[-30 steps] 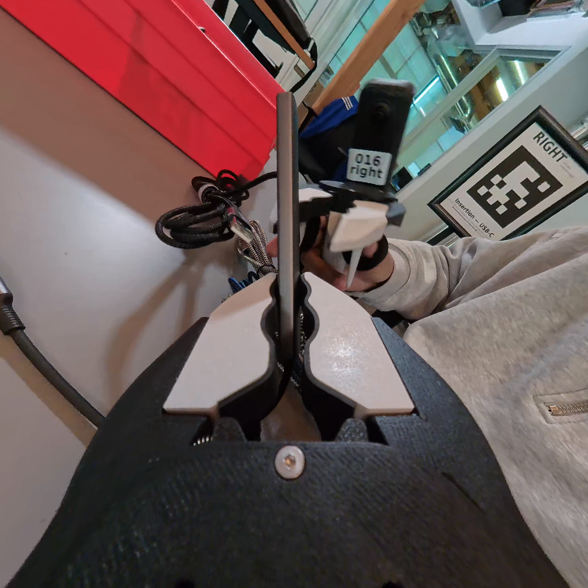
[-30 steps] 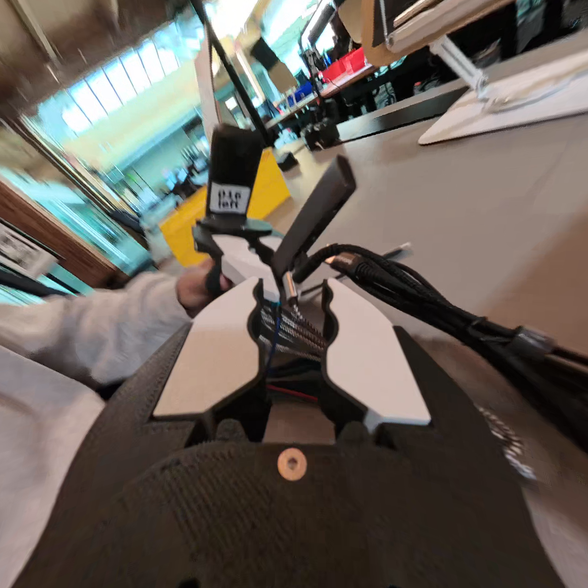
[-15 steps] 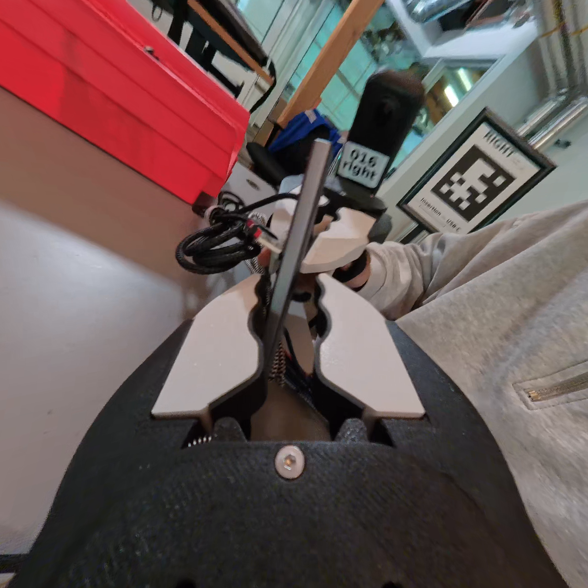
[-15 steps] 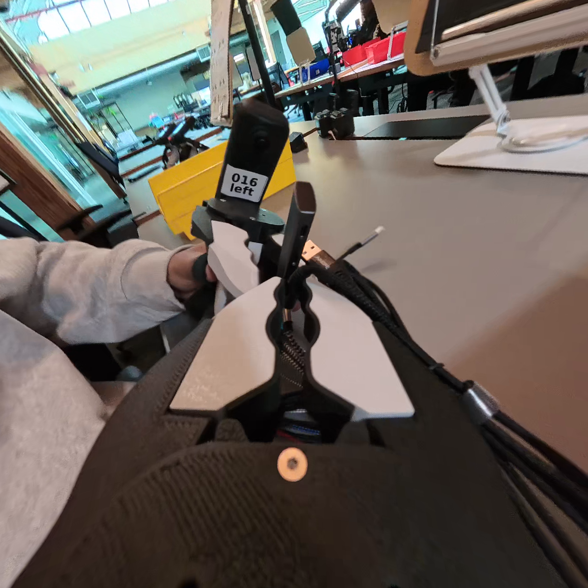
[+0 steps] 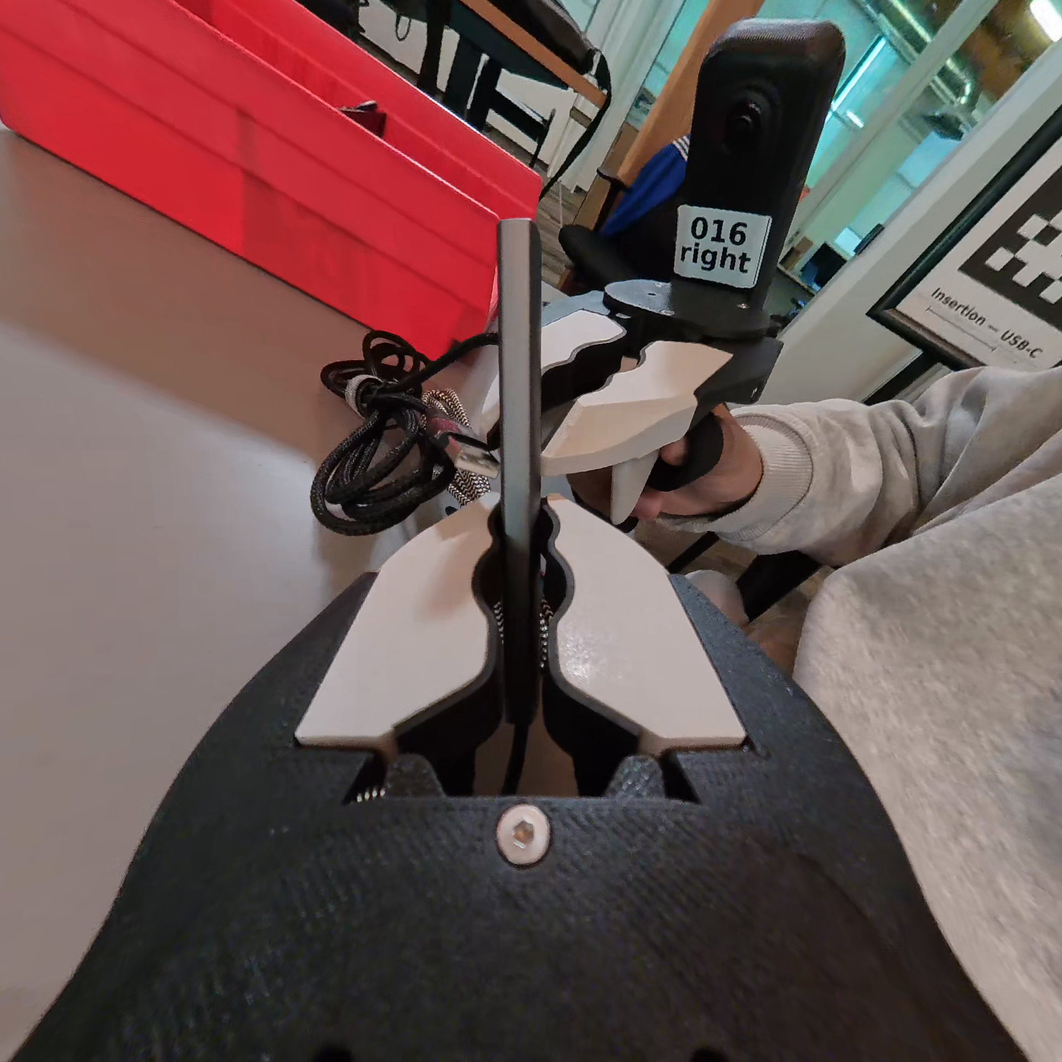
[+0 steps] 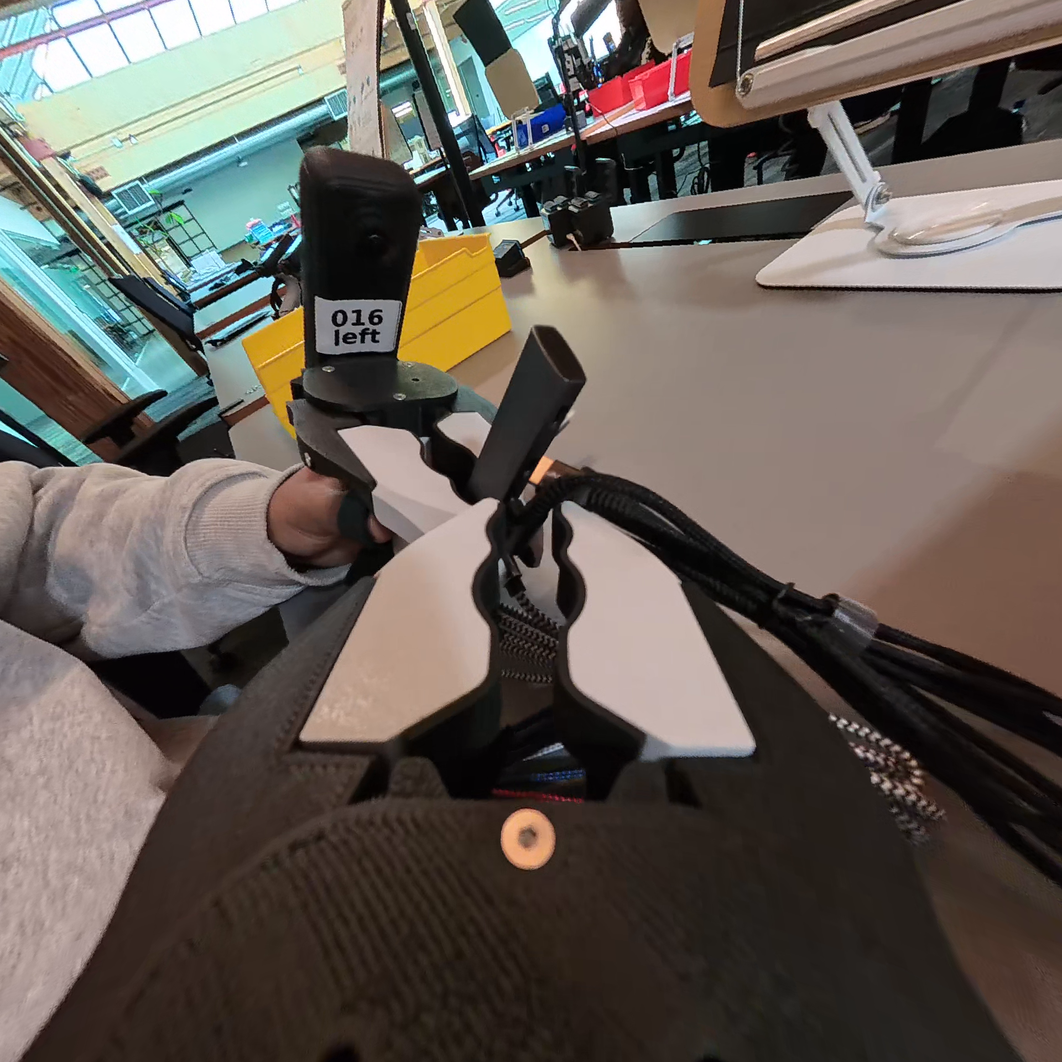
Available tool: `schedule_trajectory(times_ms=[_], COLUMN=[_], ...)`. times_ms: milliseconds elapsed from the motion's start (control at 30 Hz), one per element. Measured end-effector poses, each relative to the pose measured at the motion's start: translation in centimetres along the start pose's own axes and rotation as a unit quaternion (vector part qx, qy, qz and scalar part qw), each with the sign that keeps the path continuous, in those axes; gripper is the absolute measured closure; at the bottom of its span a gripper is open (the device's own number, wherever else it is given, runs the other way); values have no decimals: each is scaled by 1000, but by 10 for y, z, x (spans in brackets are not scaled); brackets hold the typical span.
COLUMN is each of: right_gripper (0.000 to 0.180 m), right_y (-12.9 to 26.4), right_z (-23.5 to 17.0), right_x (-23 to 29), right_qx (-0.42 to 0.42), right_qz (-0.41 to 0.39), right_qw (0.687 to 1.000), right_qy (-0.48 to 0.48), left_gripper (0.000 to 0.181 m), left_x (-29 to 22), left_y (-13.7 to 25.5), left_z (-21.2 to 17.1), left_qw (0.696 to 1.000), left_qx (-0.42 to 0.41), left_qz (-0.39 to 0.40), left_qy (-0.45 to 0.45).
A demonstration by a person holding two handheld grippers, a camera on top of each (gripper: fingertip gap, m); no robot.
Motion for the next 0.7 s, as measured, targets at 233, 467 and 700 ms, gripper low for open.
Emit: schedule_trajectory(times_ms=[233,467,700], right_gripper=[159,162,167], right_y=[2,0,-2], right_z=[-2,-2,0], right_x=[-2,-10,-10], right_qx=[-3,-26,-7], right_qz=[-64,-81,-79], right_qw=[998,996,997], right_qy=[24,-39,-14], left_gripper=[170,171,171], left_x=[3,5,5], left_y=[-2,-3,-4], left_z=[-2,-4,-6], left_qw=[999,997,998], left_qx=[-14,-36,-30], left_qz=[33,58,40], left_qy=[8,24,40])
Point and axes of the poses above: each gripper's, where its closed fingertips meet, y back along the fingers, z out of its top, x = y × z across the jaws, the point moved 5 cm from there along y, back along the fingers
